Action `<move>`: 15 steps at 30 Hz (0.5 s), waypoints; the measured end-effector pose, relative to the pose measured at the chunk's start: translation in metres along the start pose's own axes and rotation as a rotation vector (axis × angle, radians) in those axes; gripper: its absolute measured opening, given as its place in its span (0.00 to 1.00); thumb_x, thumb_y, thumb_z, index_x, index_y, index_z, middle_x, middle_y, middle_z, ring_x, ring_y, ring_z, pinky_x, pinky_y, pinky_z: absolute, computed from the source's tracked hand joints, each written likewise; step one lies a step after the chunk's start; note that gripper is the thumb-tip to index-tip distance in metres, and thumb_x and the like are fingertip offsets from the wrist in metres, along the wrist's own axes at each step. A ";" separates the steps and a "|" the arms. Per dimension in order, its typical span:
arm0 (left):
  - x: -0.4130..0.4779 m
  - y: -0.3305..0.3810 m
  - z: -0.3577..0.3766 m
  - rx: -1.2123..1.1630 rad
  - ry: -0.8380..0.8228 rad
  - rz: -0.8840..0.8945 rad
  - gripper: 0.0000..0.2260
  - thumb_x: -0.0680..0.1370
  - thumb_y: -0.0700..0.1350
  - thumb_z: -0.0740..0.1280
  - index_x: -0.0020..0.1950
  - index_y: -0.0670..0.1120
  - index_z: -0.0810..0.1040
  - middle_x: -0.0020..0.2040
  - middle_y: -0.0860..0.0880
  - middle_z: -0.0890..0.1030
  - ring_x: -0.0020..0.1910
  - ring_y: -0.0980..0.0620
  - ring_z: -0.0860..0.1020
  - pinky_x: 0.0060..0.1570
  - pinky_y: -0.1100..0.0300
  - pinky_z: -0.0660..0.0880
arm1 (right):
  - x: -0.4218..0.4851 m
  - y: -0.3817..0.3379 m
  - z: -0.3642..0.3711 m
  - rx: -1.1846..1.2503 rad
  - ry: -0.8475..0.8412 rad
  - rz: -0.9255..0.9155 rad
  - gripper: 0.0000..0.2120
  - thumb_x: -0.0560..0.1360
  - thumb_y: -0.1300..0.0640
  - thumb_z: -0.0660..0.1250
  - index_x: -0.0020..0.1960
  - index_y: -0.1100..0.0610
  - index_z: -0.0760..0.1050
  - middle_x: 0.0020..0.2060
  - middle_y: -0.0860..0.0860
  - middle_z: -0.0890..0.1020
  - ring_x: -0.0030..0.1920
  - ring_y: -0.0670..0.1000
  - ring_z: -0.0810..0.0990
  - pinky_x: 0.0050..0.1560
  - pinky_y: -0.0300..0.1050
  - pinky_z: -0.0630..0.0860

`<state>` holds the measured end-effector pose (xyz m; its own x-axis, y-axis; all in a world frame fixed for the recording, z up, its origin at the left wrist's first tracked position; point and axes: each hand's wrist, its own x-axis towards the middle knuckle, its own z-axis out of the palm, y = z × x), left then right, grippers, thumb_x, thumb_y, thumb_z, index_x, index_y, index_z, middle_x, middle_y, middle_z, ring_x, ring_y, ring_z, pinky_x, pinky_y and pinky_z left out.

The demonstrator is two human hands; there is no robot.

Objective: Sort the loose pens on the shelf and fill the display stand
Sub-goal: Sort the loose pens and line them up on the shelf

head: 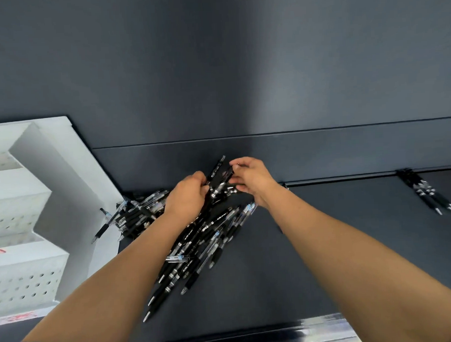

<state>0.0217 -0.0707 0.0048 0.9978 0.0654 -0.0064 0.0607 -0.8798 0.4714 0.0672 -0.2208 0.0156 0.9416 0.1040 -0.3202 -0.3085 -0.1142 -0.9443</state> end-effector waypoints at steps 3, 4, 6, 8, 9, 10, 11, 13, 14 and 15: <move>0.006 0.030 0.008 -0.025 -0.025 0.056 0.07 0.80 0.43 0.60 0.55 0.42 0.73 0.52 0.42 0.77 0.51 0.41 0.75 0.47 0.53 0.71 | -0.006 -0.007 -0.032 0.069 -0.006 0.023 0.09 0.82 0.60 0.55 0.57 0.52 0.71 0.46 0.52 0.79 0.37 0.47 0.79 0.40 0.40 0.75; 0.008 0.038 0.012 -0.034 -0.041 0.066 0.07 0.80 0.43 0.60 0.54 0.43 0.73 0.51 0.42 0.78 0.51 0.41 0.75 0.47 0.53 0.71 | -0.008 -0.007 -0.042 0.091 -0.014 0.034 0.08 0.82 0.60 0.55 0.56 0.52 0.70 0.45 0.53 0.80 0.37 0.48 0.80 0.40 0.41 0.77; 0.011 0.060 0.022 -0.068 -0.079 0.082 0.05 0.79 0.43 0.61 0.52 0.44 0.73 0.48 0.43 0.78 0.49 0.42 0.76 0.47 0.52 0.72 | -0.011 -0.006 -0.065 0.125 -0.019 0.042 0.08 0.82 0.62 0.54 0.56 0.52 0.68 0.42 0.52 0.81 0.36 0.50 0.81 0.38 0.44 0.80; 0.015 0.085 0.035 -0.115 -0.112 0.109 0.03 0.79 0.43 0.62 0.50 0.44 0.73 0.46 0.44 0.78 0.48 0.43 0.76 0.48 0.51 0.73 | -0.014 -0.004 -0.091 0.152 -0.025 0.044 0.10 0.81 0.65 0.54 0.57 0.53 0.68 0.40 0.53 0.81 0.36 0.50 0.81 0.36 0.43 0.81; 0.016 0.096 0.041 -0.132 -0.123 0.118 0.02 0.79 0.42 0.62 0.48 0.45 0.73 0.45 0.45 0.78 0.47 0.43 0.76 0.49 0.51 0.74 | -0.015 -0.003 -0.103 0.159 -0.037 0.046 0.13 0.80 0.68 0.55 0.58 0.53 0.68 0.39 0.53 0.80 0.36 0.50 0.82 0.36 0.43 0.82; 0.018 0.109 0.049 -0.141 -0.132 0.125 0.01 0.79 0.42 0.62 0.47 0.46 0.72 0.44 0.46 0.78 0.47 0.43 0.76 0.49 0.51 0.74 | -0.016 -0.001 -0.118 0.162 -0.051 0.042 0.16 0.78 0.71 0.56 0.59 0.54 0.68 0.39 0.53 0.80 0.37 0.50 0.82 0.37 0.43 0.82; 0.020 0.123 0.058 -0.146 -0.139 0.126 0.01 0.79 0.42 0.62 0.47 0.46 0.72 0.43 0.46 0.78 0.46 0.44 0.76 0.49 0.51 0.74 | -0.017 0.002 -0.134 0.160 -0.069 0.034 0.19 0.77 0.73 0.57 0.61 0.55 0.68 0.39 0.53 0.80 0.38 0.49 0.81 0.40 0.44 0.81; 0.023 0.150 0.076 -0.158 -0.157 0.124 0.02 0.79 0.42 0.61 0.48 0.45 0.72 0.45 0.44 0.79 0.46 0.43 0.77 0.49 0.51 0.74 | -0.019 0.006 -0.169 0.158 -0.093 0.023 0.23 0.74 0.76 0.59 0.64 0.56 0.67 0.38 0.52 0.80 0.40 0.49 0.81 0.46 0.46 0.81; 0.025 0.162 0.084 -0.165 -0.168 0.127 0.02 0.79 0.41 0.61 0.48 0.44 0.72 0.45 0.43 0.79 0.46 0.43 0.77 0.49 0.51 0.75 | -0.019 0.007 -0.185 0.156 -0.095 0.025 0.24 0.74 0.76 0.59 0.64 0.56 0.67 0.39 0.52 0.80 0.41 0.49 0.81 0.48 0.47 0.80; 0.027 0.176 0.093 -0.174 -0.178 0.132 0.03 0.79 0.41 0.60 0.48 0.44 0.72 0.46 0.42 0.79 0.46 0.42 0.77 0.48 0.51 0.74 | -0.020 0.008 -0.203 0.155 -0.090 0.031 0.24 0.74 0.76 0.59 0.64 0.55 0.66 0.40 0.53 0.80 0.42 0.50 0.81 0.48 0.46 0.80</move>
<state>0.0618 -0.2678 0.0052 0.9864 -0.1416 -0.0831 -0.0596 -0.7804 0.6224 0.0735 -0.4243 0.0296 0.9178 0.1913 -0.3480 -0.3606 0.0347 -0.9321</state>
